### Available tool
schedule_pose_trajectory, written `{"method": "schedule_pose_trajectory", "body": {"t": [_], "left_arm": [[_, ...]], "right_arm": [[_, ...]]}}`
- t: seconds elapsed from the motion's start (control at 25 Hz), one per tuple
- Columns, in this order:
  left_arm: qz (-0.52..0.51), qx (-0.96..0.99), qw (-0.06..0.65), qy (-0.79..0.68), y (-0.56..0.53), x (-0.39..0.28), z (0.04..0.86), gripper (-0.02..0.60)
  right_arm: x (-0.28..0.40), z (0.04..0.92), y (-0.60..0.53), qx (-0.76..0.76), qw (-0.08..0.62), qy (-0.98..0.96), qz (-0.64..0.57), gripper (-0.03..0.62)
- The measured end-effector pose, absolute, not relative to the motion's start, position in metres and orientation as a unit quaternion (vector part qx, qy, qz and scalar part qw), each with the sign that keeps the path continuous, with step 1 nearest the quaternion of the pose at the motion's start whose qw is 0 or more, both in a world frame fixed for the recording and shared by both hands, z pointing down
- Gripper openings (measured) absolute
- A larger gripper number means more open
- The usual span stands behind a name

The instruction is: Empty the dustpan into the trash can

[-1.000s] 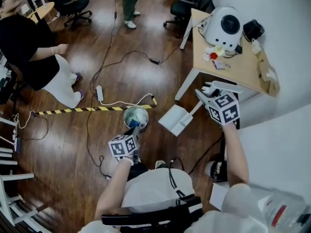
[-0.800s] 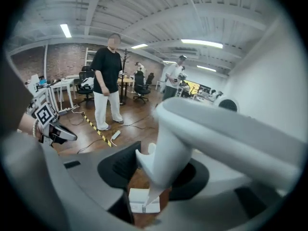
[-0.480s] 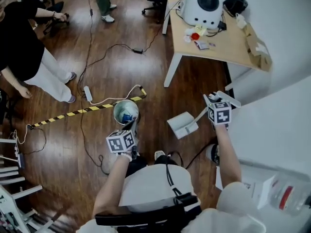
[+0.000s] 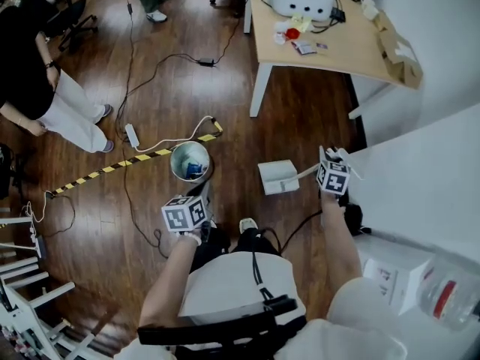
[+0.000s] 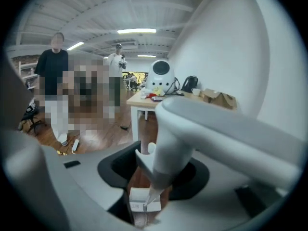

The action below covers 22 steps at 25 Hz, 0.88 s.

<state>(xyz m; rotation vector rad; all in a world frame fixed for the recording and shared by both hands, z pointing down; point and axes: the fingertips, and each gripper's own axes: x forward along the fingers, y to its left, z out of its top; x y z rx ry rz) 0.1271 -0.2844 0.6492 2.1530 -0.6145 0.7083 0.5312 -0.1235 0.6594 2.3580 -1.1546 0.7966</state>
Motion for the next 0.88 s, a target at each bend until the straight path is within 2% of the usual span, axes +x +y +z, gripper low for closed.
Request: {"method": "schedule_pose_trajectory", "body": {"t": [0.64, 0.88], "left_arm": [[0.315, 0.851, 0.371, -0.196, -0.240, 0.173, 0.658, -0.011], [0.337, 0.851, 0.364, -0.170, -0.209, 0.191, 0.665, -0.011]], "right_arm": [[0.599, 0.669, -0.003, 0.891, 0.166, -0.314, 0.282, 0.186], [0.591, 0.711, 0.065, 0.888, 0.128, -0.320, 0.304, 0.195]]}}
